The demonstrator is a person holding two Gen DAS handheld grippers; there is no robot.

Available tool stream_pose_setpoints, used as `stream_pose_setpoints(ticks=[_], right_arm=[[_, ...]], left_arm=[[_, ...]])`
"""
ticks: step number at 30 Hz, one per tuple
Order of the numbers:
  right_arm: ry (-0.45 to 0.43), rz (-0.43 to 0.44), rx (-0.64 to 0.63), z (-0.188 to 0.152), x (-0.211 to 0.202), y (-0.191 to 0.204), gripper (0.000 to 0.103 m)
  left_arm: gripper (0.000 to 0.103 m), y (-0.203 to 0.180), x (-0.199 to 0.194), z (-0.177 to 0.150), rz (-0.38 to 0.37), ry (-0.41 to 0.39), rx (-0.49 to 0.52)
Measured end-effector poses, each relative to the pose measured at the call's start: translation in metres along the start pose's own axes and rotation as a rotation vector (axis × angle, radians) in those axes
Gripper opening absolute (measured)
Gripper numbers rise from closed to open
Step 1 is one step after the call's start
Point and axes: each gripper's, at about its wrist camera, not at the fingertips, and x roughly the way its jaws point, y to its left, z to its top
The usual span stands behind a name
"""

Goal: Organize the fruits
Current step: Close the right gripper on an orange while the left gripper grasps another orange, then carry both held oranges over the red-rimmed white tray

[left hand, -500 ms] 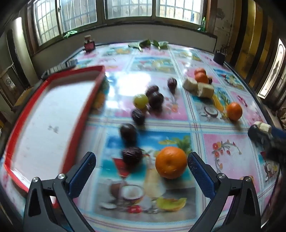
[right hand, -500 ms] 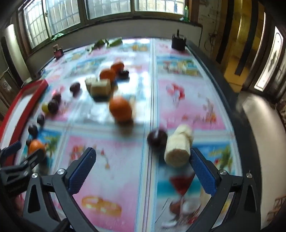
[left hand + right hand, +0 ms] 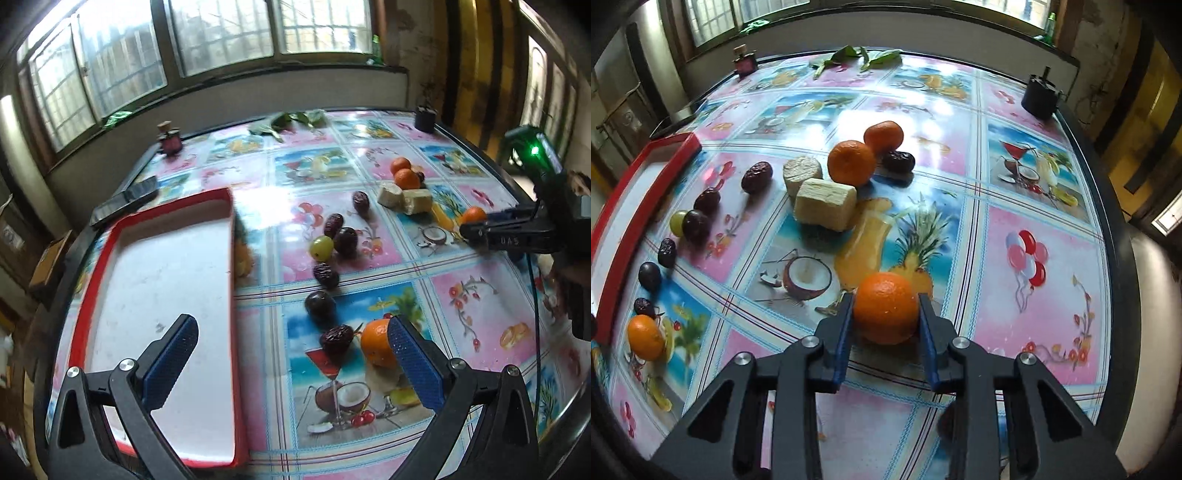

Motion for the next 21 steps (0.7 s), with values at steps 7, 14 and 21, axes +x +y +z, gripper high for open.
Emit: stream_pose_setpoints(ticks=[7,14,21], right_arm=[[-0.017,0.054,-0.026,-0.018,-0.021,0.004,0.034],[-0.002,0.088,0.012,-0.033,-0.021,-0.005,0.034],[-0.006,0.113,0.047,-0.037,-0.022,-0.014,0.034]], left_arm=[[0.085,-0.013,0.011,-0.010,-0.250,0.096,-0.014],[0.071,-0.044,0.020,-0.009,-0.329,0.150,0.035],[0.061,-0.051,0.041,0.006,-0.310,0.203,0.057]])
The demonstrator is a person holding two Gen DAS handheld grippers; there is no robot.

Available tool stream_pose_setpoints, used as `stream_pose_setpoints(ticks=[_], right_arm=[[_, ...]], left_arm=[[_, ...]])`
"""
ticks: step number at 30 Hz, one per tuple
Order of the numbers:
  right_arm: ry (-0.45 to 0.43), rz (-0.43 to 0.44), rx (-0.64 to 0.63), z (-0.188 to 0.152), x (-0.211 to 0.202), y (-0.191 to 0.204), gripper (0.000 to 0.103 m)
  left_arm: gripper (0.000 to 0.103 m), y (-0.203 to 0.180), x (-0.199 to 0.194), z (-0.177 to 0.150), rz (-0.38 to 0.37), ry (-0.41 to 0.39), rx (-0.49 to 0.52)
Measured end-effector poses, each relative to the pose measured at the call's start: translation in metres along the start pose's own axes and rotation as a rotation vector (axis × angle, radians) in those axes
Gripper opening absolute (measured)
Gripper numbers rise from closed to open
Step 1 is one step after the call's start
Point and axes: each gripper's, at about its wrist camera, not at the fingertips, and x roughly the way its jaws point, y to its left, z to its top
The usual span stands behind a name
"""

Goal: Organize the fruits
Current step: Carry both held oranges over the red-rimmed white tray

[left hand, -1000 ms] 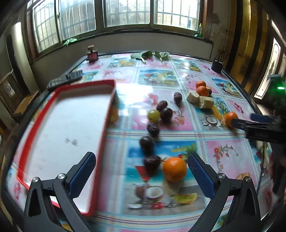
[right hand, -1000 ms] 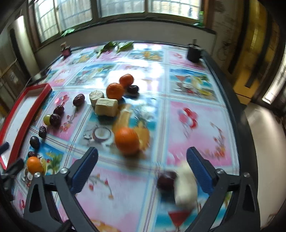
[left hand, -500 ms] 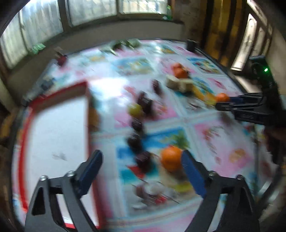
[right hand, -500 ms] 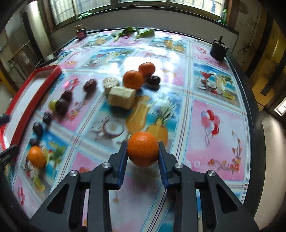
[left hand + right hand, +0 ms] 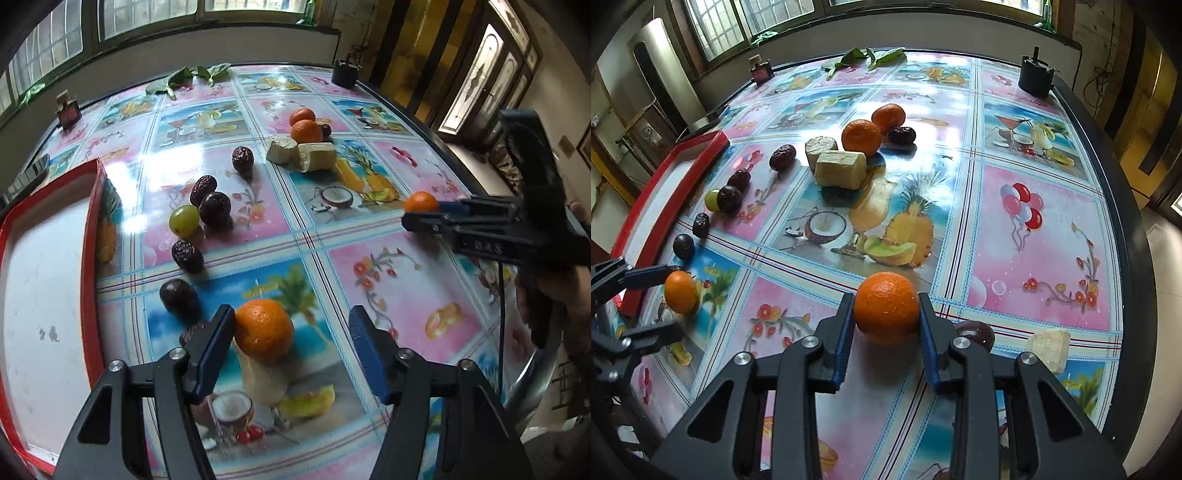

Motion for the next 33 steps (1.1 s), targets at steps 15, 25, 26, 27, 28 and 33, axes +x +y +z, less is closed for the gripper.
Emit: stream_pose_setpoints(ticks=[15,25,26,27,28,33], right_arm=[[-0.019,0.024,0.006,-0.006,-0.007,-0.002,0.034],[0.002,0.017,-0.064,-0.014,-0.022,0.034,0.034],[0.007,0.025,-0.075,-0.014,-0.022,0.041,0.034],[0.011,0.034,-0.090,-0.014,-0.022,0.050,0.034],[0.015,0.042,-0.106,-0.014,-0.022,0.059,0.034],[0.020,0.088,-0.171,-0.010,-0.021,0.105,0.034]], left_arm=[[0.033,-0.010,0.015,-0.007,-0.011,0.022,-0.018],[0.033,-0.019,-0.017,-0.032,-0.027,-0.069,-0.080],[0.033,-0.018,-0.022,-0.034,-0.020,-0.081,-0.085],[0.033,-0.016,-0.026,-0.036,-0.011,-0.094,-0.092],[0.033,-0.013,-0.032,-0.037,0.002,-0.108,-0.103],[0.033,0.009,-0.056,-0.044,0.048,-0.165,-0.149]])
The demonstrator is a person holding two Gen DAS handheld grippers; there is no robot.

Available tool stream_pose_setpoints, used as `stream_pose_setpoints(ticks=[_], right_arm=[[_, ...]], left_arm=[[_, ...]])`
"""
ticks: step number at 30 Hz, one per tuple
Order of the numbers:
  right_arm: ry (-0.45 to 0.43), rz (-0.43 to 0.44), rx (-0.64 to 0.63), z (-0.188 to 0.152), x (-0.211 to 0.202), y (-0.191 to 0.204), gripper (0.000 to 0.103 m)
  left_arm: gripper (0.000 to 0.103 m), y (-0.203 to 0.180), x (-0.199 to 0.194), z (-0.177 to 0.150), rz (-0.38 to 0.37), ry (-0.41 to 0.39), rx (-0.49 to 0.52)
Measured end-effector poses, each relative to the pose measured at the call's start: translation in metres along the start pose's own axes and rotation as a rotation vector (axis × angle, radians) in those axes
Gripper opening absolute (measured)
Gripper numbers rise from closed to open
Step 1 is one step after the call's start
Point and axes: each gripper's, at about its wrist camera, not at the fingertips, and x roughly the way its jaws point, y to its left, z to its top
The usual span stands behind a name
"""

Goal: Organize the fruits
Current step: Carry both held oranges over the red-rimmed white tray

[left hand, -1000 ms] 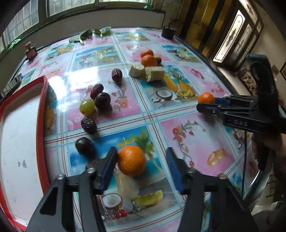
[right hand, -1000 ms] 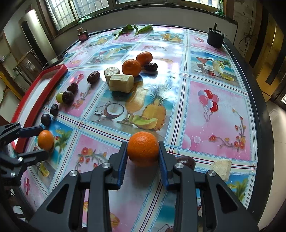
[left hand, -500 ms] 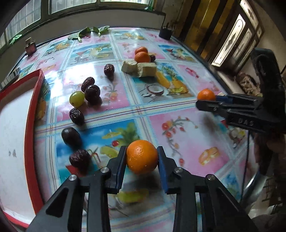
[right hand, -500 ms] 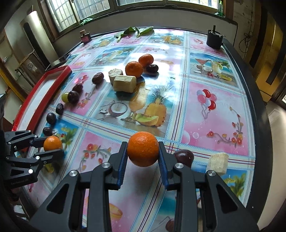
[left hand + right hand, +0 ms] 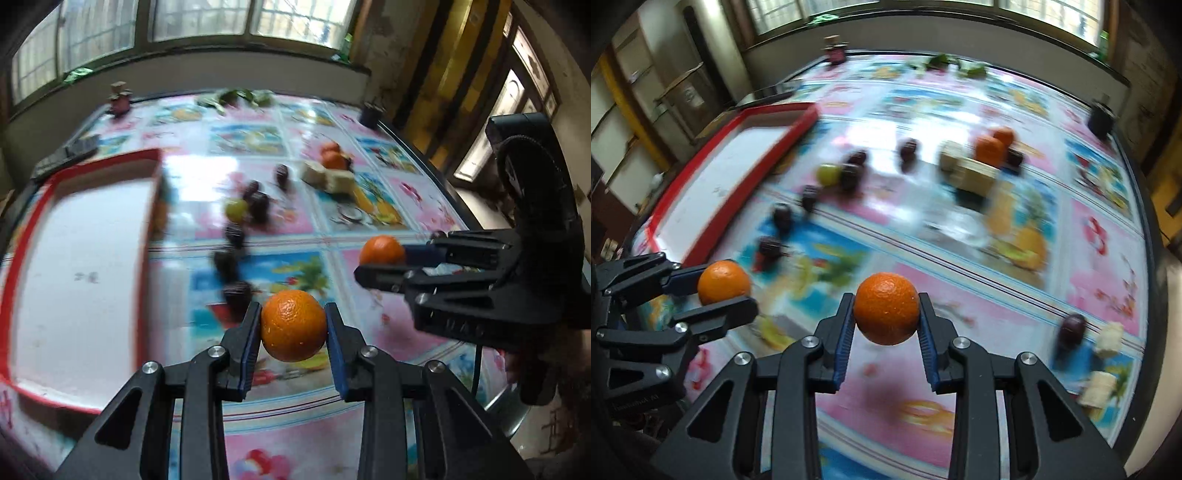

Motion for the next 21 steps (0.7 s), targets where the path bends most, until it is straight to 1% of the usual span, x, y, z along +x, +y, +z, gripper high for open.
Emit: stream_pose_setpoints(ticks=[3,6,10,13,17,21], right_arm=[[-0.003,0.026,-0.055,0.014,0.005,0.033,0.034],[-0.009,0.052,-0.092,0.030,0.010,0.060,0.035],[-0.010,0.093,-0.124,0.056,0.024,0.095,0.035],[-0.011,0.108,-0.137,0.079,0.038,0.118,0.035],[-0.023,0.136,-0.109,0.112,0.055,0.137,0.035],[-0.040,0.110,-0.080,0.146,0.077,0.148,0.035]], left_arm=[[0.033,0.022,-0.014,0.000,0.018,-0.029,-0.037],[0.033,0.044,-0.023,0.001,0.056,-0.045,-0.064],[0.033,0.087,-0.028,0.008,0.116,-0.055,-0.105],[0.033,0.119,-0.024,0.018,0.170,-0.048,-0.119],[0.033,0.160,-0.012,0.042,0.240,-0.049,-0.157],[0.033,0.192,0.002,0.065,0.273,-0.052,-0.198]])
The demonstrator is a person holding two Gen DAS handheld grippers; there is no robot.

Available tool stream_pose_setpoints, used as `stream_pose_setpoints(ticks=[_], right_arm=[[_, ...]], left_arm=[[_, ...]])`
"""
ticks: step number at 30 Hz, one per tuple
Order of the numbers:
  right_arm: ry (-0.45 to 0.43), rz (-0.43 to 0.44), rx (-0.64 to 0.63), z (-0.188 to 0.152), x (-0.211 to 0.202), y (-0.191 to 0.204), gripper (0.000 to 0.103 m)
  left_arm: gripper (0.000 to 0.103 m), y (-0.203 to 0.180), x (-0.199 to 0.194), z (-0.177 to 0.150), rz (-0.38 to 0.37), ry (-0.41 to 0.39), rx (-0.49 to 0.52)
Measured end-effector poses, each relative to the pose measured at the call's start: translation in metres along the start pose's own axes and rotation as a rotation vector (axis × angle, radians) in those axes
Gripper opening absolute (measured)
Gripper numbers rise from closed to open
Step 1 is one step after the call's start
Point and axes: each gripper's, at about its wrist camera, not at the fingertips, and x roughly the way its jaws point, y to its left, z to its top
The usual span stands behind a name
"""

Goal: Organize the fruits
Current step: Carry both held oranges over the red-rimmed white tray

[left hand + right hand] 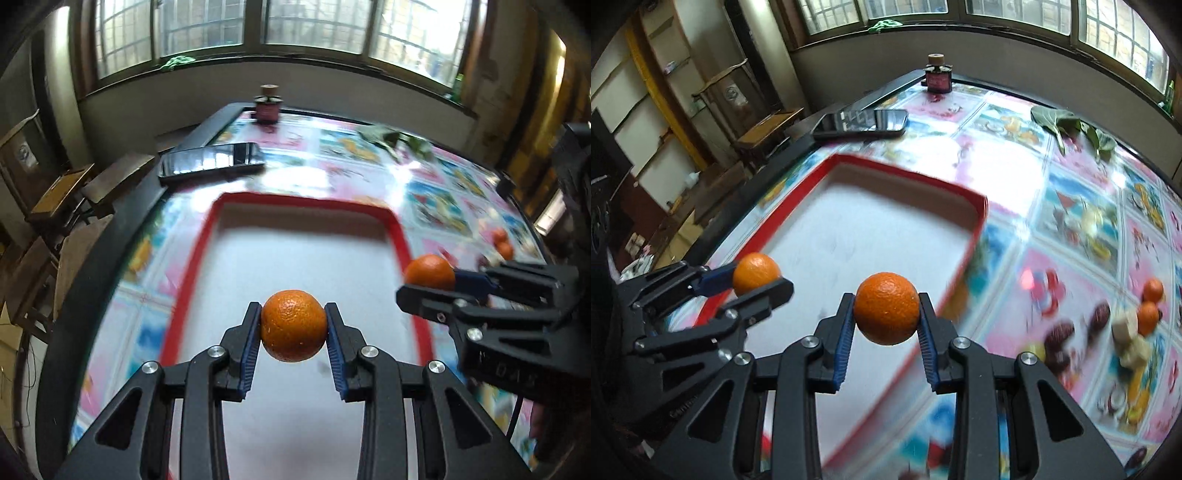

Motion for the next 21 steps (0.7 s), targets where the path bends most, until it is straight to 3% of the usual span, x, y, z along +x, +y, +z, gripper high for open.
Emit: stream_pose_setpoints(ticks=[8,21], right_arm=[[0.001,-0.025,0.051,0.040,0.047,-0.007,0.035],[0.051,-0.032,0.046,0.060,0.085,-0.014,0.035]], left_arm=[[0.033,0.023,0.056,0.035,0.030,0.056,-0.054],[0.034,0.029,0.083,0.045,0.051,0.101,-0.071]])
